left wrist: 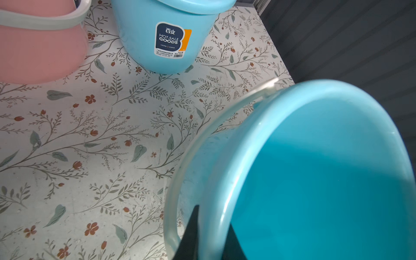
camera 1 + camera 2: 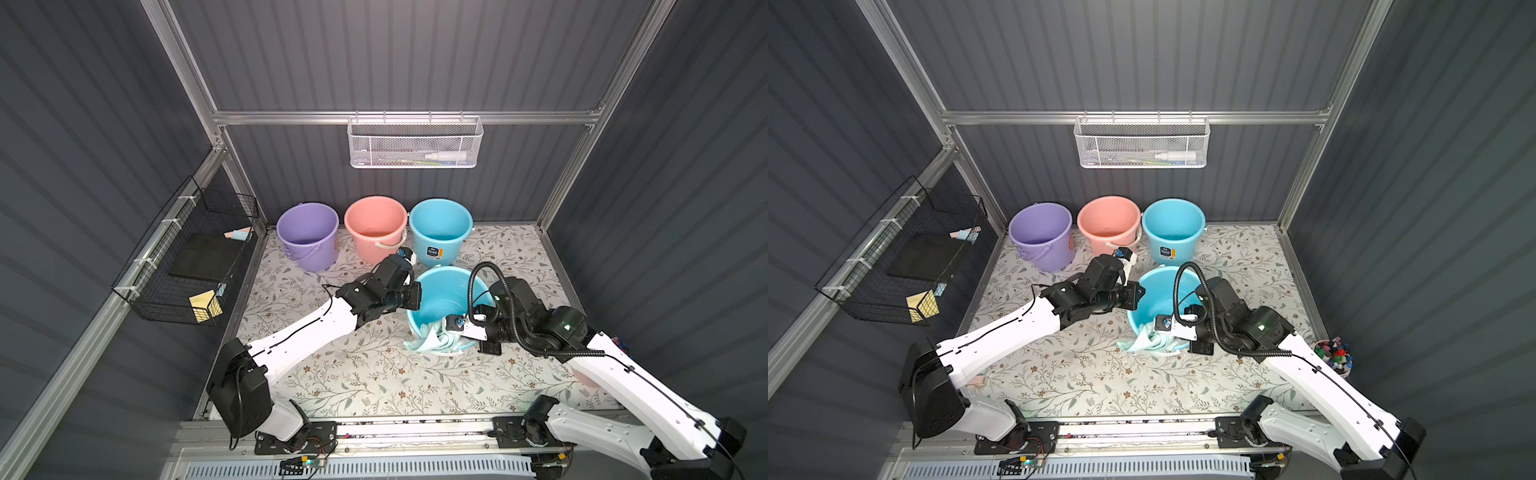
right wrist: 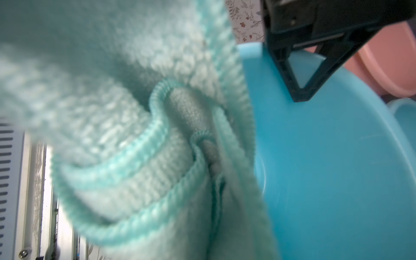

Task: Wipe the inside of the bucket with a cloth
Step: Wipe the dirt from the inside of the bucket, then place the bucket at the center of the board.

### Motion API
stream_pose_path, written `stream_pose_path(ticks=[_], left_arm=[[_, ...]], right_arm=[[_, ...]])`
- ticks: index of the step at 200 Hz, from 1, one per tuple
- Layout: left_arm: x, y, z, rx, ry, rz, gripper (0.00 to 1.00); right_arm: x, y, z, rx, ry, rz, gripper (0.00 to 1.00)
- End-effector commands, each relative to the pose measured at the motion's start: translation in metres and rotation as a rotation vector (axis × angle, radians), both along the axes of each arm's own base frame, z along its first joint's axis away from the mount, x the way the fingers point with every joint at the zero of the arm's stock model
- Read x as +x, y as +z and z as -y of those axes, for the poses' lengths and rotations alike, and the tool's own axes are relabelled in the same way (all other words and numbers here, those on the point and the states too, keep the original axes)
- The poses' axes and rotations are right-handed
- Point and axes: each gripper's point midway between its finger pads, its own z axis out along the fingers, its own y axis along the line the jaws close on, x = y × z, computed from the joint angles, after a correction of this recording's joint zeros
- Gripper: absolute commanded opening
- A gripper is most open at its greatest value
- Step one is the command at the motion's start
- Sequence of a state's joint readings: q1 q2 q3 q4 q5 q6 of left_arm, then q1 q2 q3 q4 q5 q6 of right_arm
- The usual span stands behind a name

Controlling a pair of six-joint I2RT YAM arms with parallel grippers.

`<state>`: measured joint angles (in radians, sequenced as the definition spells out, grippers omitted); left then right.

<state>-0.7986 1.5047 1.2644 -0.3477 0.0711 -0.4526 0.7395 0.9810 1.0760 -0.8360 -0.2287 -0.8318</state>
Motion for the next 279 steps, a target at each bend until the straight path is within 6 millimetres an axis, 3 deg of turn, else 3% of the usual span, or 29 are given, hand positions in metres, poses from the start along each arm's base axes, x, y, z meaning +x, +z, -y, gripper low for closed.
stream_pose_path(ticks=[1,18,59,63,76,116,128,153,205,279], left_arm=[[0.01,0.025,0.019,-0.13,0.031,-0.009,0.0],[0.016,0.02,0.027,-0.132,0.028,-0.02,0.0],[0.033,0.01,0.047,-0.16,0.04,-0.046,0.0],[0.037,0.024,0.052,-0.185,0.036,-0.029,0.0],[0.048,0.024,0.061,-0.197,0.052,-0.029,0.0],[0.078,0.016,0.094,-0.239,0.101,-0.07,0.0],[0.085,0.014,0.107,-0.245,0.101,-0.077,0.0],[0.098,0.032,0.14,-0.32,0.075,-0.065,0.0],[0.116,0.042,0.199,-0.435,0.061,-0.056,0.0],[0.152,0.017,0.231,-0.529,0.142,-0.028,0.0]], right_arm=[[0.024,0.053,0.003,0.13,-0.162,0.122,0.0],[0.04,0.092,0.015,0.205,-0.281,0.228,0.0],[0.054,0.188,0.038,0.468,-0.489,0.381,0.0],[0.055,0.198,0.04,0.499,-0.508,0.39,0.0],[0.056,0.227,0.046,0.591,-0.558,0.408,0.0],[0.054,0.289,0.05,0.797,-0.593,0.432,0.0],[0.053,0.299,0.047,0.829,-0.576,0.433,0.0],[0.053,0.315,0.042,0.872,-0.554,0.433,0.0],[0.052,0.334,0.043,0.943,-0.55,0.449,0.0],[0.054,0.338,0.04,0.951,-0.549,0.448,0.0]])
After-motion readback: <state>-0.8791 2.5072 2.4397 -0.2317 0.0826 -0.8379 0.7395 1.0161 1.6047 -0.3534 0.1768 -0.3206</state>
